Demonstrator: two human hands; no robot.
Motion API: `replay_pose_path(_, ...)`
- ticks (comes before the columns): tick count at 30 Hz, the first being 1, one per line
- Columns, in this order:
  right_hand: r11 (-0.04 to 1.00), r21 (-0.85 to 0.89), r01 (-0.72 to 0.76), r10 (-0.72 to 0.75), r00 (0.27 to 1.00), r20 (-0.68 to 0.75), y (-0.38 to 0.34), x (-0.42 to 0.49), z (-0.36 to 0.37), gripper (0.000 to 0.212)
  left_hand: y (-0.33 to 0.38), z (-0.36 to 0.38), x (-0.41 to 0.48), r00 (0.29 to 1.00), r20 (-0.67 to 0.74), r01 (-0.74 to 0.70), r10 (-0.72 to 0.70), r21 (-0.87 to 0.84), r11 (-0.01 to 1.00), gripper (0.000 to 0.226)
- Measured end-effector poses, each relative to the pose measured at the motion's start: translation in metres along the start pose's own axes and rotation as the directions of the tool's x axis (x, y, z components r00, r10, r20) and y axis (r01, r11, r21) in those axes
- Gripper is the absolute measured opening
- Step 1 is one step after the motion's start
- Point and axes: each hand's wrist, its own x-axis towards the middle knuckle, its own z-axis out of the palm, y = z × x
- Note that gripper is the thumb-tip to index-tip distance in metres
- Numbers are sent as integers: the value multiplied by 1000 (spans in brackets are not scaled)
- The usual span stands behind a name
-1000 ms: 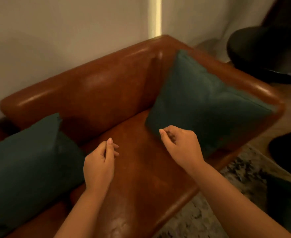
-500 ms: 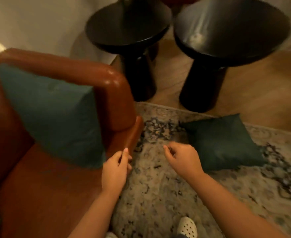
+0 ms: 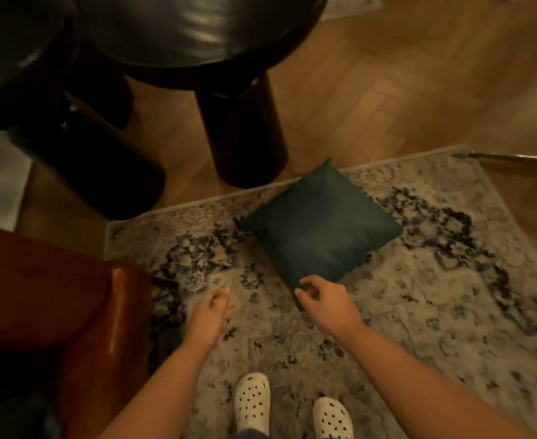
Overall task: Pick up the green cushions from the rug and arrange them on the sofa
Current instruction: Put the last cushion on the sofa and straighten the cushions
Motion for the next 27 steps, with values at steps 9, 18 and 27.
replay_pose_path(9, 836, 364, -412, 388, 911, 138, 96, 105, 59, 83, 9, 70, 145, 967, 255, -84, -5, 337, 938, 57)
replay_pose_path(18, 653, 646, -395, 534, 845, -23, 154, 194, 115, 117, -12, 117, 293, 955, 298, -101, -8, 349, 932, 80)
replay_pose_path(27, 387, 868, -311, 684, 728, -44, 195, 230, 112, 109, 22, 172, 344, 973, 229, -41, 8, 138, 990, 100)
